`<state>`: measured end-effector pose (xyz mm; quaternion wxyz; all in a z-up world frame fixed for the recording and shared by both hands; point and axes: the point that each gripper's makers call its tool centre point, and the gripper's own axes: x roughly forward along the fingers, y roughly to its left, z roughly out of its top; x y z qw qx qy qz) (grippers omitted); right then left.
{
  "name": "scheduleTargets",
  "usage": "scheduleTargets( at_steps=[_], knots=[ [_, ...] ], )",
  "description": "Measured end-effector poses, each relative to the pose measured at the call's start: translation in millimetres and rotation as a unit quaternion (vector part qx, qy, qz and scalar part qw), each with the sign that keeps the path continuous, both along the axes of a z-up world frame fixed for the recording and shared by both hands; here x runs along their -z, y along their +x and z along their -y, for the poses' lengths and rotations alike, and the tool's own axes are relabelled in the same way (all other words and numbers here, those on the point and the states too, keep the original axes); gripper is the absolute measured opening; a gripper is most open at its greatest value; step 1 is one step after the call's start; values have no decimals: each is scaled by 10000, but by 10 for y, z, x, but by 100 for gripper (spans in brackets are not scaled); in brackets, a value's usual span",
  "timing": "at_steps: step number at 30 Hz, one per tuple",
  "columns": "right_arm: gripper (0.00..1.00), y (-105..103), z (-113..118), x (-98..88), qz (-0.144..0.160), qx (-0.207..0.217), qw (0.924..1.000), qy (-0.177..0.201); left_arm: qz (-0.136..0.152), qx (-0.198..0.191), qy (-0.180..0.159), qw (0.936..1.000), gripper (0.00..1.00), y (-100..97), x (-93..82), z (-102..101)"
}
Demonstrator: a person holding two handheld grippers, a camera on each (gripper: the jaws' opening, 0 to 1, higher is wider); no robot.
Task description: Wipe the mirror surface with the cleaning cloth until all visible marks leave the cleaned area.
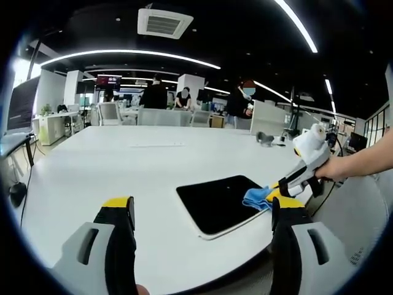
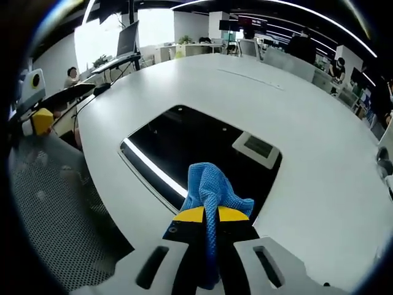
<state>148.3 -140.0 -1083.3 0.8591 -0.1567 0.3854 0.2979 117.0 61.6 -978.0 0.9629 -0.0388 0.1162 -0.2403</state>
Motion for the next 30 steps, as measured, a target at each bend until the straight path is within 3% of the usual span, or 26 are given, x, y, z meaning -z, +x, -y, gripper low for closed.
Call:
scheduleTargets(
  at_steps=[16,30],
  knots=[
    [0,-38,-279,0,-105,-301,9990,315,-28,46,1,10000,90,1,6,24],
    [0,-49,-619,-4,-109,-652,9973,334,-22,47,-6,10000,90,4,3,29]
  ],
)
